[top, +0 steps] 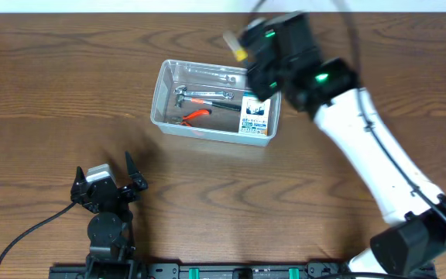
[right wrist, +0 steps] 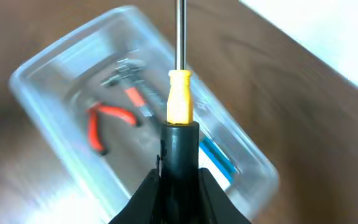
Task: Pack container
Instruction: 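Lower the screwdriver into the container and release it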
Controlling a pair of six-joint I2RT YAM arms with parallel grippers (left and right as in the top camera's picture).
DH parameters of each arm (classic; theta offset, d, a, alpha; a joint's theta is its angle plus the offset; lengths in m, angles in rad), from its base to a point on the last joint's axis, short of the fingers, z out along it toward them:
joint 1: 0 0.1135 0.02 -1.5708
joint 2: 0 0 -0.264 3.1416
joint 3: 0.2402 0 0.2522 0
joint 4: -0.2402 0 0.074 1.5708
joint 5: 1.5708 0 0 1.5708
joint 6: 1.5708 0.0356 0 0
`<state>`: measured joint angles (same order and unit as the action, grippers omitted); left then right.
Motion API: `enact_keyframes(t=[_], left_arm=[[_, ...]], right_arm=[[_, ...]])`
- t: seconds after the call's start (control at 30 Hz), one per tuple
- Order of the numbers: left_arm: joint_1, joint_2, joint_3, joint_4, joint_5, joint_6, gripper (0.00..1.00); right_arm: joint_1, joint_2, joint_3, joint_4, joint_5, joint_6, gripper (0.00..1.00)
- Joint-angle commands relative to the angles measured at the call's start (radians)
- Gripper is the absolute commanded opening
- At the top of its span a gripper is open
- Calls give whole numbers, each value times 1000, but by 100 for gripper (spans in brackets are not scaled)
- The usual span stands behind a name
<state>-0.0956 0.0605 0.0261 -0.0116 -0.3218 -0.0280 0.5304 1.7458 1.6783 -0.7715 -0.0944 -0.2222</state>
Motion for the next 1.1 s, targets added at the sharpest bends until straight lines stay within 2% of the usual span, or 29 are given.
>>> enact_keyframes(t=[0.0,0.1,0.23,0.33,0.5,0.53,0.6,0.67,0.7,0.73,0.9,1.07], left_arm=[[-3,-4,-22,-29,-19,2,98],[-3,-4,-22,-29,-20,2,98],[-3,-4,-22,-29,-20,2,98],[-3,-4,-22,-29,-20,2,98],[-3,-4,-22,-29,-20,2,98],[-3,-4,-22,-29,-19,2,98],[-3,-4,-22,-29,-19,2,98],[-3,-4,-22,-29,-20,2,98],[-3,-4,-22,-29,-20,2,98],[-3,-4,-22,-29,-20,2,98],[-3,-4,-22,-29,-20,2,98],[-3,-4,-22,-29,-19,2,98]], right_arm=[[52,82,-11,21,-10,-328,1],[79,164,-11,37,-20,-515,1],[82,279,-11,58,-20,-673,1],[80,352,-11,87,-19,-728,1],[79,414,-11,114,-47,-728,1],[79,416,-11,122,-48,-719,9],[79,416,-11,150,-48,-663,47],[79,401,-4,194,-14,-535,60],[79,389,5,201,5,-472,92],[79,370,22,198,26,-394,99],[79,251,101,118,111,-211,99],[80,96,146,-10,248,-111,99]])
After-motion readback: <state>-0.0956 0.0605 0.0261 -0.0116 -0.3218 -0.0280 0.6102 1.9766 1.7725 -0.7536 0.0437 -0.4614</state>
